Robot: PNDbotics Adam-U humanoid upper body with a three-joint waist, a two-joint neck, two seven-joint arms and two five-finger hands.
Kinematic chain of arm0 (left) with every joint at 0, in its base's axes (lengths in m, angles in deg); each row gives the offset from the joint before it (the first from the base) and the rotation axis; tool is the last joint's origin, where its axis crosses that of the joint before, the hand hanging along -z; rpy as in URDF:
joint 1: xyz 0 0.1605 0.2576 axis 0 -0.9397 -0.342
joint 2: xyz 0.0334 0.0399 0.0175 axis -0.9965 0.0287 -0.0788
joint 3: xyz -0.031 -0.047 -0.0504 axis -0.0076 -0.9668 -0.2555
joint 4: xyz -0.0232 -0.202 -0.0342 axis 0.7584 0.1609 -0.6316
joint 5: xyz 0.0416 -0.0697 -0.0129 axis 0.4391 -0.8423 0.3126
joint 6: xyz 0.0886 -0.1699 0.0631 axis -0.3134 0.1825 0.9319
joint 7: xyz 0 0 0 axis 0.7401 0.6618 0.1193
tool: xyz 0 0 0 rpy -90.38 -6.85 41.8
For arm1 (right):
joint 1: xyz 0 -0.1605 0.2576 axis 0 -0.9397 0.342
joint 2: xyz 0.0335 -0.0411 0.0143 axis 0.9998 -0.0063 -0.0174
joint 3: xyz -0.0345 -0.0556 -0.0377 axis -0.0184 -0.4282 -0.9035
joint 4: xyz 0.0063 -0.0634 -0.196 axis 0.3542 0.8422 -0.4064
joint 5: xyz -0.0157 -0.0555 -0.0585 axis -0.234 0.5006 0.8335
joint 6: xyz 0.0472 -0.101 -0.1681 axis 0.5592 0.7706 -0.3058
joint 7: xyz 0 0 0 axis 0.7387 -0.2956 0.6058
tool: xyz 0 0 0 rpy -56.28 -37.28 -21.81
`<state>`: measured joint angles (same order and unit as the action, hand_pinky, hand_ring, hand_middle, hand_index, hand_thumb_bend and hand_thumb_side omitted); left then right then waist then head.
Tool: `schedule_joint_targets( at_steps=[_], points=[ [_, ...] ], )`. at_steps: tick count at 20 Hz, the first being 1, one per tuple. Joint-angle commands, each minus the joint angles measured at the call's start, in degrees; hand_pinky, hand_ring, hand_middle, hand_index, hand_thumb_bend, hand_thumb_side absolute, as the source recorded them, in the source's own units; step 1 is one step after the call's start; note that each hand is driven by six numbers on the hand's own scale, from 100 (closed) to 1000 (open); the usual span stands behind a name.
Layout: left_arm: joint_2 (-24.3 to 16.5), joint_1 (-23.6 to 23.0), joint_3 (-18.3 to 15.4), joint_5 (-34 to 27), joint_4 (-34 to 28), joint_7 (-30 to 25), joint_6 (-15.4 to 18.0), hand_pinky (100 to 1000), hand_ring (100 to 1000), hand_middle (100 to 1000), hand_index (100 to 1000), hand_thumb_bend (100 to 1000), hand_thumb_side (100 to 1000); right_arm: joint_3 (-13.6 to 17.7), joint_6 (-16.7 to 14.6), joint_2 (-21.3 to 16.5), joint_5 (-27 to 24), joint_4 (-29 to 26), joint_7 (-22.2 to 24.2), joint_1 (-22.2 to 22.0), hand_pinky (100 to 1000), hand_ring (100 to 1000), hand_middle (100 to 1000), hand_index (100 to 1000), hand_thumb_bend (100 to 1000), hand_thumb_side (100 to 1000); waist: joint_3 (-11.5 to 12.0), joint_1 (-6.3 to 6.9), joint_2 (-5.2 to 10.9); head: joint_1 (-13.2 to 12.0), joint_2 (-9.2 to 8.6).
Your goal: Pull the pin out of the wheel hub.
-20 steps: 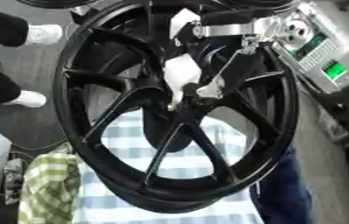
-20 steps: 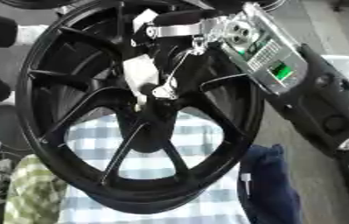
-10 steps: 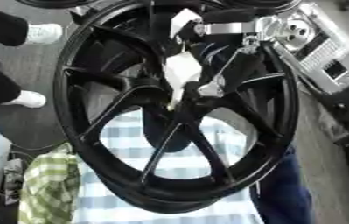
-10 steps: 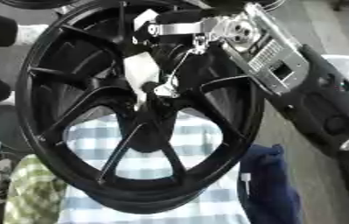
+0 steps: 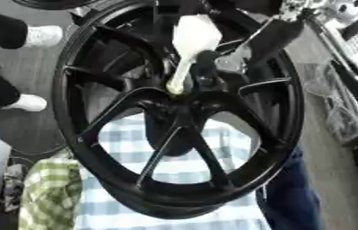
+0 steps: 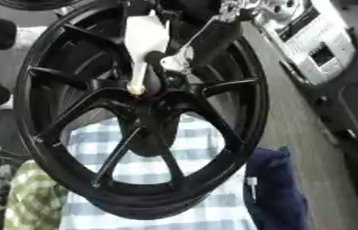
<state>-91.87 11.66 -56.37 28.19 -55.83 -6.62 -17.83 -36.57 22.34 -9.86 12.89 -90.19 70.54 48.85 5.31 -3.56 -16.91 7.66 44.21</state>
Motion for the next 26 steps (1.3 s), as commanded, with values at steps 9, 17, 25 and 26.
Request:
schedule_joint_targets(
  at_steps=[9,17,25,26],
  points=[
    [-1.2,-0.2,-1.2,0.0,-1.1,0.8,0.2,807,700,629,681,100,821,19.9,6.2,-8.3,-17.9,-3.1,-16.2,-11.0,799,535,339,539,100,100,-2.3,1.3,2.01,-1.1,-0.09],
    [-1.6,0.3,-1.9,0.2,-1.2,1.5,0.6,808,699,630,680,100,816,35.3,1.3,-9.3,-12.3,-4.9,-38.2,-34.3,797,549,356,552,100,100,-3.6,2.07,0.96,-3.1,-0.44],
    [-1.9,1.1,-2.2,0.1,-0.8,2.0,1.0,808,699,630,680,100,812,40.4,-2.8,0.0,5.1,-1.7,-40.6,-48.7,849,670,515,708,164,100,-3.7,3.22,-0.04,-4.7,-1.09],
    [-1.9,1.2,-2.2,0.1,-0.7,2.0,1.0,808,699,630,680,100,812,40.5,-3.7,0.7,6.7,-1.4,-39.7,-49.3,851,678,524,716,178,100,-3.7,3.33,-0.09,-4.8,-1.2]
  ],
)
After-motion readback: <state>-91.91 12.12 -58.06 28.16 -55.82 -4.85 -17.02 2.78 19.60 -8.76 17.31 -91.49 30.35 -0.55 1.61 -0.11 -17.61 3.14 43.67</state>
